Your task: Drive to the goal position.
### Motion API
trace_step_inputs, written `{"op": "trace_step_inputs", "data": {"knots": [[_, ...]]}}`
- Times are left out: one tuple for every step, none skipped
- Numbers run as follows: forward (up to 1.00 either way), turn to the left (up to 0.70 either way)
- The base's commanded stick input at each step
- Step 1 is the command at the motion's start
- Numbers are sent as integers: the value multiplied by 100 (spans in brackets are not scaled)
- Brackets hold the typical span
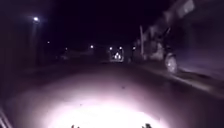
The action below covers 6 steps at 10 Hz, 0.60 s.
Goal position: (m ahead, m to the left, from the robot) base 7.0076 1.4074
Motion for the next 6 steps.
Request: {"op": "trace_step_inputs", "data": {"knots": [[70,0],[70,0],[70,0],[70,0],[70,0],[70,0]]}}
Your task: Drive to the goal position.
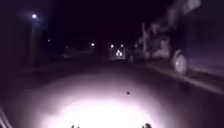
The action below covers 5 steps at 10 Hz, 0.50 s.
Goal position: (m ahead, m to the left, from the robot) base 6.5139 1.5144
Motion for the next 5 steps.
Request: {"op": "trace_step_inputs", "data": {"knots": [[69,0],[69,0],[68,0],[68,0],[70,0]]}}
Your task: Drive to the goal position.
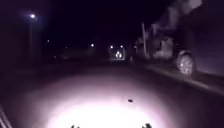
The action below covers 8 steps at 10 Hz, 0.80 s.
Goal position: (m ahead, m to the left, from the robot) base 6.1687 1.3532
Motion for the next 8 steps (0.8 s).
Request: {"op": "trace_step_inputs", "data": {"knots": [[70,0],[70,0],[70,0],[70,0],[70,0],[70,0],[70,0],[70,0]]}}
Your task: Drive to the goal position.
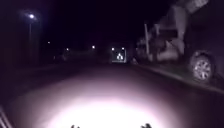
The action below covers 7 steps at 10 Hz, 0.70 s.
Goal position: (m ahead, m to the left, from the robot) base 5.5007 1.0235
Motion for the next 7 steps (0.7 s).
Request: {"op": "trace_step_inputs", "data": {"knots": [[70,0],[70,0],[70,-6],[70,-12],[70,-18],[70,-24],[70,-30]]}}
